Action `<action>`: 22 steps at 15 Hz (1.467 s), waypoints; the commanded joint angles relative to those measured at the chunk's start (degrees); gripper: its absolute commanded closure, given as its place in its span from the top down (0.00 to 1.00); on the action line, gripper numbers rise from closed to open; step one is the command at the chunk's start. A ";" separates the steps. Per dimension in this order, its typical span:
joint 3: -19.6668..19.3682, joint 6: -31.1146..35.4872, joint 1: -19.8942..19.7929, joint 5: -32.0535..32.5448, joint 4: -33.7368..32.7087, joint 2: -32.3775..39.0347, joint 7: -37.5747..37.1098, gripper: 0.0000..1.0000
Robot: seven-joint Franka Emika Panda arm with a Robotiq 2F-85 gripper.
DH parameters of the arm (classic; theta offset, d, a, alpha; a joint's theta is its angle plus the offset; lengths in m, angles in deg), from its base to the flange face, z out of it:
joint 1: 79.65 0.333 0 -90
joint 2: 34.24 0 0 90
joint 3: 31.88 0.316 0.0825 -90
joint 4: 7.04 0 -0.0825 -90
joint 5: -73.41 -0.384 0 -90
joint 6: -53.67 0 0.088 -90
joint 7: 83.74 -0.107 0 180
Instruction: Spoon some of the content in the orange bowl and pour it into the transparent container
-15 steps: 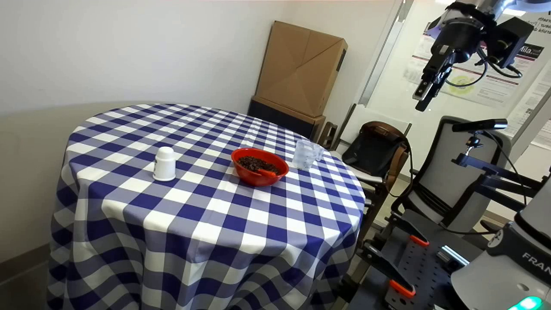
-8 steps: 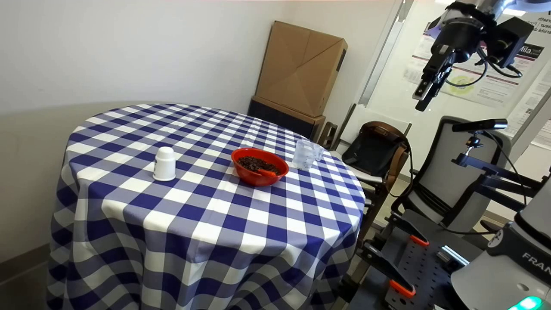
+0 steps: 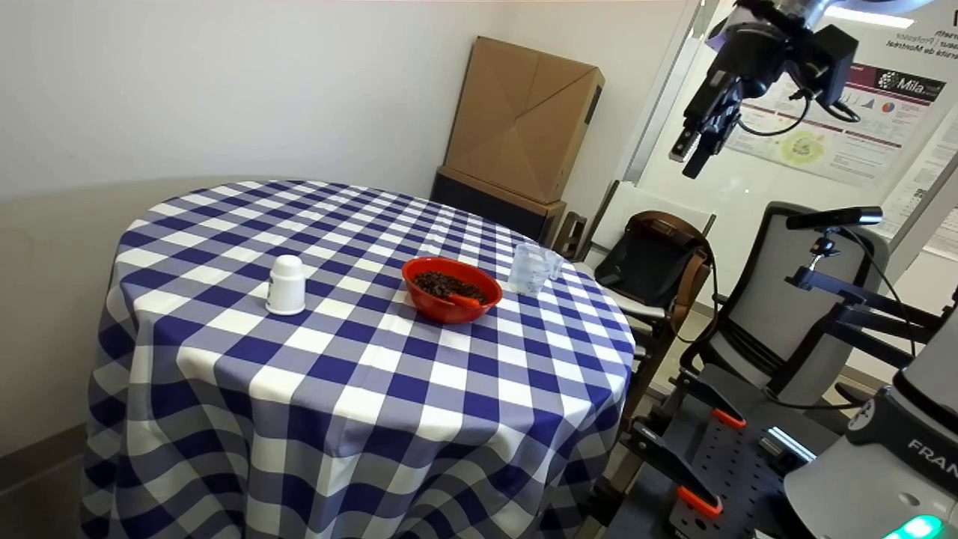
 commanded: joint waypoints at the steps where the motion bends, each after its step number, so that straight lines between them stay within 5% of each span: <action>1: 3.46 3.04 1.87 -4.02 -4.25 10.42 -6.14 1.00; 8: 9.24 4.15 4.71 -11.36 -7.60 18.53 -14.40 1.00; 22: 15.67 13.80 7.47 -14.65 -10.33 33.23 -25.66 1.00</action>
